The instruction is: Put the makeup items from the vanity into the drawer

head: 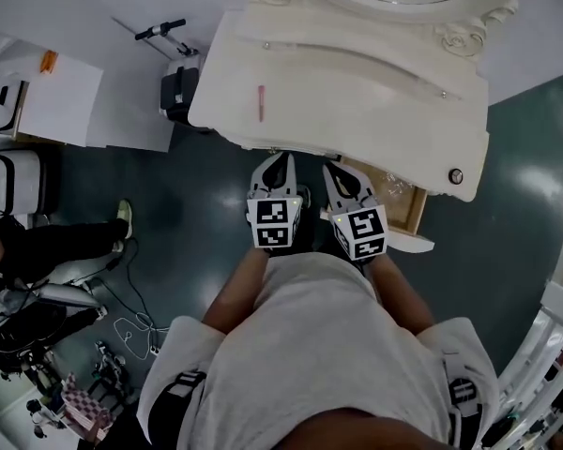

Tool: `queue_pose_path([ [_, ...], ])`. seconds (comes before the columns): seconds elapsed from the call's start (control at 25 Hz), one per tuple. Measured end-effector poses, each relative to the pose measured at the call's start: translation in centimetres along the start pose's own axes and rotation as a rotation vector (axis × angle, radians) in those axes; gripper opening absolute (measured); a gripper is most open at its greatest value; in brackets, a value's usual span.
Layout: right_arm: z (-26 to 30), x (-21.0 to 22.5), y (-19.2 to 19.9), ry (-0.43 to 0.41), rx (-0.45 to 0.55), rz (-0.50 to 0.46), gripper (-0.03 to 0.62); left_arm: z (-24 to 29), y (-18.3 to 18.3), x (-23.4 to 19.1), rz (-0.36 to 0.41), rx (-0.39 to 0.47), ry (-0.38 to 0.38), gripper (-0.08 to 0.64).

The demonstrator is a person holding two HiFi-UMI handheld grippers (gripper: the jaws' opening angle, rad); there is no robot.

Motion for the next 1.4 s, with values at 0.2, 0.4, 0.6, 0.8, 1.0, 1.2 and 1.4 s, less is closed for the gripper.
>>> queue_pose_path([
  [0.2, 4.3, -0.2, -0.3, 0.023, -0.032, 0.025, 0.015, 2.6, -0.1, -3.9, 0.019, -0.033, 0.016, 0.006],
  [0.4, 7.7, 0.1, -0.7, 0.048, -0.052, 0.047, 0.015, 5.7, 0.4, -6.6, 0.052, -0.121, 0.042, 0.006],
  [0.6, 10.3, 0.6, 0.0, 0.066, -0.096, 0.064, 0.015, 8.9, 1.3, -9.9, 0.028, -0.202, 0.0, 0.008],
  [0.8, 11.8, 1.3, 0.2, 0.082, -0.131, 0.083, 0.015, 11.9, 2.2, -12.1, 0.021, -0.303, -0.033, 0.008],
  [1.0, 12.9, 2.8, 0.3, 0.098, -0.162, 0.103, 0.015, 14.9, 3.2, -12.7, -0.004, -0.397, -0.008, 0.008],
  [1.2, 13.9, 4.7, 0.1, 0.129, -0.193, 0.105, 0.015, 18.0, 4.3, -13.9, -0.027, -0.481, -0.016, 0.008],
  [1.4, 13.9, 5.9, 0.4, 0.16, -0.212, 0.123, 0.015, 19.5, 5.2, -15.0, -0.034, -0.543, -0.037, 0.03],
])
Point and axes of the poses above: the fingertips, and each gripper's own axes: z forward along the fingers, x to its right, y out of its underside, the point moved 3 cm from there along -z, backward along the fingers, and after that the axes turned 4 degrees about -x, right-handed, at the moved point
